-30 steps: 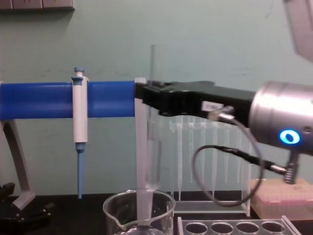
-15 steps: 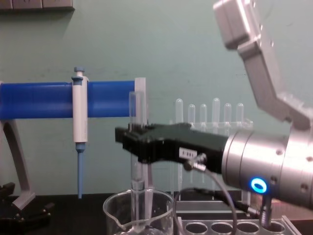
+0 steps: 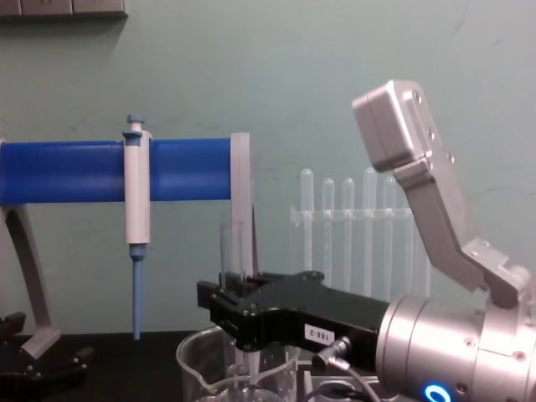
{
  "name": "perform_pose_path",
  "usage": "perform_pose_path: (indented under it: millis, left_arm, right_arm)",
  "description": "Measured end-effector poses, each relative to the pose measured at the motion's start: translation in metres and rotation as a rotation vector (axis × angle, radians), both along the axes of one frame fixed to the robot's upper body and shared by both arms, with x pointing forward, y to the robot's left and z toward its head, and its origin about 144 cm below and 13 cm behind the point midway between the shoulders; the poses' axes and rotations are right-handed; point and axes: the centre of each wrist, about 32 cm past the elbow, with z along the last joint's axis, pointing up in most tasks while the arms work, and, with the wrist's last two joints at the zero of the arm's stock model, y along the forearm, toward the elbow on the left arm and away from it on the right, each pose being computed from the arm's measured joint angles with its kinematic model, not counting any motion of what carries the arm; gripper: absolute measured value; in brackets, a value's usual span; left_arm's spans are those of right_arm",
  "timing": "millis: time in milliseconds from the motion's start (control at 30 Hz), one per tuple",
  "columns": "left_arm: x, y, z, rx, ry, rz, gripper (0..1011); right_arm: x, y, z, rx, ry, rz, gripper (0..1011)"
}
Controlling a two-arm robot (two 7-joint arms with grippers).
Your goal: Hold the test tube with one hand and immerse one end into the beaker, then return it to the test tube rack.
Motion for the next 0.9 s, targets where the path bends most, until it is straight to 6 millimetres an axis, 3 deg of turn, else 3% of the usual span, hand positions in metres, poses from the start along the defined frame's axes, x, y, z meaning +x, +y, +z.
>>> perform_pose_path:
  millis: [900]
  left_arm:
    - [0.0,0.0,0.0,0.0,0.0,0.0,1000]
  right_arm:
    - [0.0,0.0004,-0.0091,-0.002,0.019,-0.007,228]
